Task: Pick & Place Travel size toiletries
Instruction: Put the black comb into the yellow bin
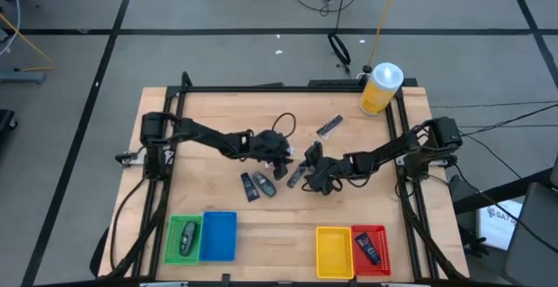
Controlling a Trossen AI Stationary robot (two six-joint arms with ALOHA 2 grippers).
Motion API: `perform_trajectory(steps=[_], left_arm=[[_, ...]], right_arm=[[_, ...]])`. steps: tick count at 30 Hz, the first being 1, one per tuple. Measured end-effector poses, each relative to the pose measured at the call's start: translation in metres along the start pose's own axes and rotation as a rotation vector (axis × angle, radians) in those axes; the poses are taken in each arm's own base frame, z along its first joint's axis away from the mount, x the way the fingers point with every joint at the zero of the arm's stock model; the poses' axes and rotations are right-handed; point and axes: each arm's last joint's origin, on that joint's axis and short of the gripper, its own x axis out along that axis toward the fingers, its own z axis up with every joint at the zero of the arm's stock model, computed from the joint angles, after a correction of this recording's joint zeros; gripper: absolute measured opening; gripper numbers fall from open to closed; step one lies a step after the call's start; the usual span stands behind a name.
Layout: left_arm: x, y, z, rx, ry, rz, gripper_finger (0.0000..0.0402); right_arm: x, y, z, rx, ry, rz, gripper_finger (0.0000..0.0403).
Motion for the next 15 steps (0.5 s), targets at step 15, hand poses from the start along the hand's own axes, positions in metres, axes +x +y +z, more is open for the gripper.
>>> perform_trajectory(steps=[15], left_arm=[[0.029,-0.005,-0.026,-0.035,0.028,-0.045,0.0017]], right_arm=[[0.014,-0.007,-0.004,-0.072,-0.014,-0.126,0.0242]])
